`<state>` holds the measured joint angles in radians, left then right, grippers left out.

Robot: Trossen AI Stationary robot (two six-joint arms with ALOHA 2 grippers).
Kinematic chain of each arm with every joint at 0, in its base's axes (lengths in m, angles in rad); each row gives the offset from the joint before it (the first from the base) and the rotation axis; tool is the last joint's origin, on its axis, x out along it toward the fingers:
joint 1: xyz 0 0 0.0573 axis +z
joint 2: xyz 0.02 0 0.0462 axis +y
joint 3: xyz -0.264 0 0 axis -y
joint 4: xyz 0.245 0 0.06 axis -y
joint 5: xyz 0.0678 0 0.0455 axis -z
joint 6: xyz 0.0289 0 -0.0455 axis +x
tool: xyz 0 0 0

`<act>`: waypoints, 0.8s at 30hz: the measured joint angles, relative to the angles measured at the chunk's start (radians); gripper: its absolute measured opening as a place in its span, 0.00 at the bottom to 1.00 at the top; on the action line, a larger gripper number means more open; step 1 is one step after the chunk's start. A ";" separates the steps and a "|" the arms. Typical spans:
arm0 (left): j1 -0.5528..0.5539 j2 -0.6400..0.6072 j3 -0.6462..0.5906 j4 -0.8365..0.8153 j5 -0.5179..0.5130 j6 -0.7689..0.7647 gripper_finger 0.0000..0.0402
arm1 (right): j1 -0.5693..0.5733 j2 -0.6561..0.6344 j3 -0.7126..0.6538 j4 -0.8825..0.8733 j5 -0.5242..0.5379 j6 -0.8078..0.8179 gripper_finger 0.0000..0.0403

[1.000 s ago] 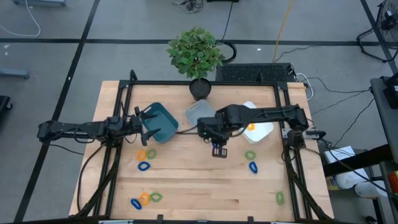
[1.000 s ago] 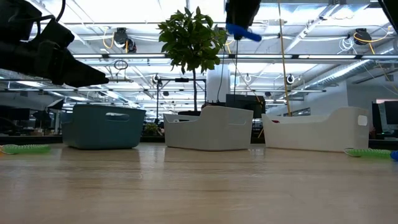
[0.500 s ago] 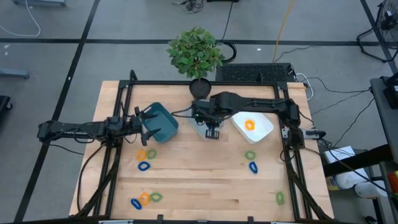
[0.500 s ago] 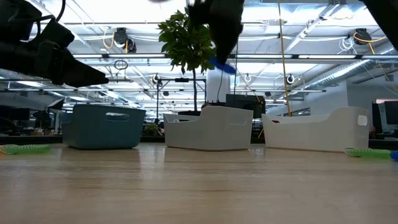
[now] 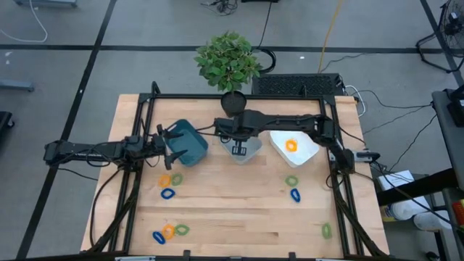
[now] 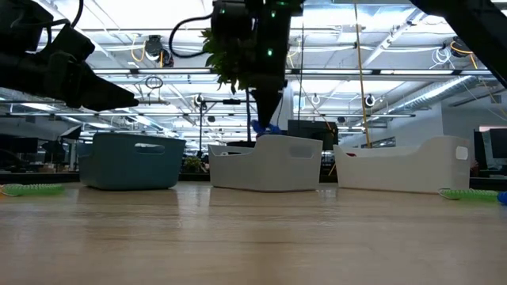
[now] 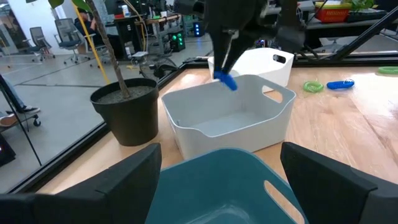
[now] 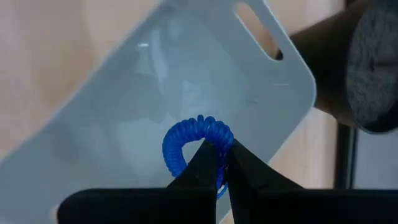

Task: Sort spring keychains
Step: Put the bottom right blue spring keychain into the gray bin

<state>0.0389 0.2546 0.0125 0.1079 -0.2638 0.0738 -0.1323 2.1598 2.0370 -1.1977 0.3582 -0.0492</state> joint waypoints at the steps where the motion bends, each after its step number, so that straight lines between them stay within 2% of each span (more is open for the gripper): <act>1: 0.000 0.000 0.000 0.000 0.000 0.000 0.83 | 0.000 0.001 -0.020 0.007 0.020 0.000 0.00; 7: 0.000 0.000 0.000 0.000 0.000 0.000 0.84 | 0.001 0.003 -0.129 0.062 0.022 0.013 0.00; 13: 0.000 0.000 0.000 0.000 0.000 0.000 0.84 | 0.001 0.003 -0.158 0.112 -0.094 0.008 0.00; 21: 0.000 0.000 0.000 0.000 0.000 0.000 0.84 | 0.001 0.003 -0.226 0.171 -0.104 0.008 0.00; 24: 0.000 0.000 0.000 0.000 0.000 0.000 0.84 | 0.001 0.003 -0.230 0.192 -0.123 0.005 0.04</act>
<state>0.0387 0.2545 0.0124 0.1084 -0.2638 0.0738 -0.1314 2.1624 1.8072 -1.0057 0.2355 -0.0447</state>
